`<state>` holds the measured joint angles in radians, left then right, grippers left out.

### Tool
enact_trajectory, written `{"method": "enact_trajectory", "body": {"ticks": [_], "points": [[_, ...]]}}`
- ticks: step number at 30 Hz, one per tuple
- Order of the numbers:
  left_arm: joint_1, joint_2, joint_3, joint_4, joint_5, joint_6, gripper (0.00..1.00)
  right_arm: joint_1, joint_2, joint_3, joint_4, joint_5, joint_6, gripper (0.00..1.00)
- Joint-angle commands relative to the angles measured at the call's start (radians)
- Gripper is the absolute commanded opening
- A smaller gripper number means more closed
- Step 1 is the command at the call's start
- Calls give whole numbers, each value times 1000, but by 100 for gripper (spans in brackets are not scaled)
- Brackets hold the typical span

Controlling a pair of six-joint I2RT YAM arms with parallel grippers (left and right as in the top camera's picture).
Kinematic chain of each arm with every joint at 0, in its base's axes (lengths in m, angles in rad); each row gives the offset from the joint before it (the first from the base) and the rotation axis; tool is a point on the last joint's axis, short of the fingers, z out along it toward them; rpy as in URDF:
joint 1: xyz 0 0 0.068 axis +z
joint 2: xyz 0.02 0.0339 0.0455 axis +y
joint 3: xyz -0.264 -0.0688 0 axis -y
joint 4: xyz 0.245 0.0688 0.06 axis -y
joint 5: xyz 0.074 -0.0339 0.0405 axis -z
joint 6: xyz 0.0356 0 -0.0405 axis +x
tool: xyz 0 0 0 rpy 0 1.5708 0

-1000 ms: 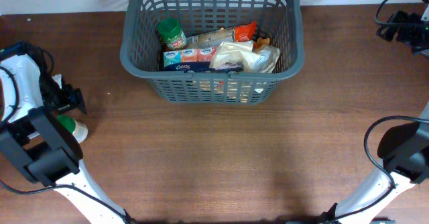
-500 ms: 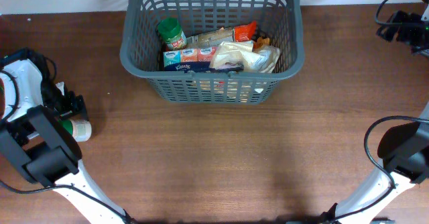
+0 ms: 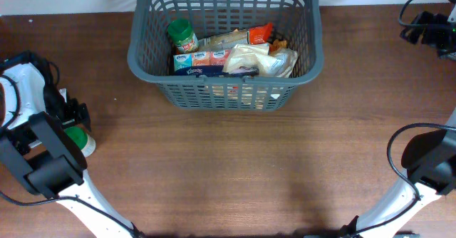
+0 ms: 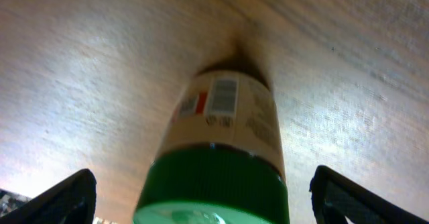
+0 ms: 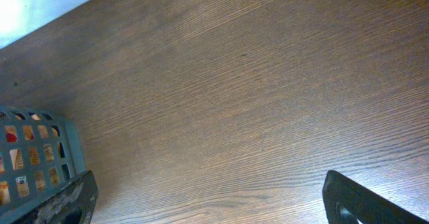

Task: Pack container
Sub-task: 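Lower the left gripper onto the remaining green-lidded jar and grasp it, then lift the jar and carry it over the basket with the left gripper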

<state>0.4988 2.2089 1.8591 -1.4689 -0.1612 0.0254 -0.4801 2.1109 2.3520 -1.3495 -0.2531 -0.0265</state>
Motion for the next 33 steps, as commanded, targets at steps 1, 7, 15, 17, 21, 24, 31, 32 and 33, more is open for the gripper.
{"method": "enact_trajectory", "body": {"ticks": [1, 7, 15, 17, 21, 24, 31, 32, 33], "points": [[2, 1, -17, -29, 67, -2, 85, -5, -15, -6, 3, -5, 6, 99], [2, 1, -73, -18, 79, 28, 85, -5, -15, -6, 3, -5, 6, 99], [2, 1, -156, 79, 73, 28, 84, -5, -15, -6, 3, -5, 6, 99], [6, 1, -164, 90, 67, 27, 84, -5, -15, -6, 3, -5, 6, 99], [22, 1, -167, 86, 67, 27, 75, -5, -15, -6, 3, -5, 6, 99], [35, 1, -174, 84, 67, 27, 71, -5, -15, -6, 3, -5, 6, 99], [45, 1, -174, 82, 68, 27, 64, -5, -15, -6, 3, -5, 6, 99], [45, 1, -174, 82, 68, 27, 60, -5, -15, -6, 3, -5, 6, 99], [45, 1, -174, 82, 68, 27, 58, -5, -15, -6, 3, -5, 6, 99]]}}
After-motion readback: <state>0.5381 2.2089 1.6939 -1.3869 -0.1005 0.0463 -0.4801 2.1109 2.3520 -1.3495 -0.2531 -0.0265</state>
